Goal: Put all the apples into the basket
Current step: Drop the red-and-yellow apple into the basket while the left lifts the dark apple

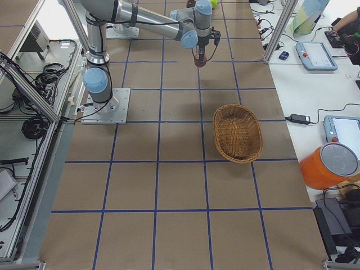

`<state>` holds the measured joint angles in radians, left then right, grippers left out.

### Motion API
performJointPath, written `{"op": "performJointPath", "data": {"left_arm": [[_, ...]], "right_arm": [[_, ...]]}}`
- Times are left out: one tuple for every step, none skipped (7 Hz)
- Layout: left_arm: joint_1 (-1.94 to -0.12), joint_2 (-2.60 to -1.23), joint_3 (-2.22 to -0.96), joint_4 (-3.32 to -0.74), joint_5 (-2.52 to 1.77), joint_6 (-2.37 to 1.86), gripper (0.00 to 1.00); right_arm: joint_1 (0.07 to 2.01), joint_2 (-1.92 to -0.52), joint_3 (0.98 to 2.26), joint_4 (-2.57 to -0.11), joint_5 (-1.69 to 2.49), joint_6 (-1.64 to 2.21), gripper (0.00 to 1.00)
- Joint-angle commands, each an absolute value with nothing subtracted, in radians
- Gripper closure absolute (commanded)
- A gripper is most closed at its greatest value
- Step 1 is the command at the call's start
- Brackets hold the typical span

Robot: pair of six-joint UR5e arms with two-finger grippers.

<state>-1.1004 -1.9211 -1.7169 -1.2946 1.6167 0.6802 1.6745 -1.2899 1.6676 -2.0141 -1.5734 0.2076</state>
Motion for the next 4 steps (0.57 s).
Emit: {"op": "performJointPath", "data": {"left_arm": [[-1.33,-1.861,-1.71,-1.339,1.516,0.506,1.0],[-1.465,-1.856,-1.707,-1.324,1.476,0.316,1.0],[-1.599,-1.861,-1.707,-1.286,1.473,0.105,1.0],[-1.724,-1.859,-1.707,-1.248,1.471,-0.051,1.0]], "right_arm": [[1.425,-1.279,1.569,-1.943,-1.575,-0.103,0.85],[1.307,-1.25,1.554,-1.956,-1.563,-0.242,0.87],[1.226,-1.188,1.545,-2.041,-1.562,-0.349,0.86],[1.16,-1.12,1.519,-2.106,-1.559,-0.471,0.86]]}}
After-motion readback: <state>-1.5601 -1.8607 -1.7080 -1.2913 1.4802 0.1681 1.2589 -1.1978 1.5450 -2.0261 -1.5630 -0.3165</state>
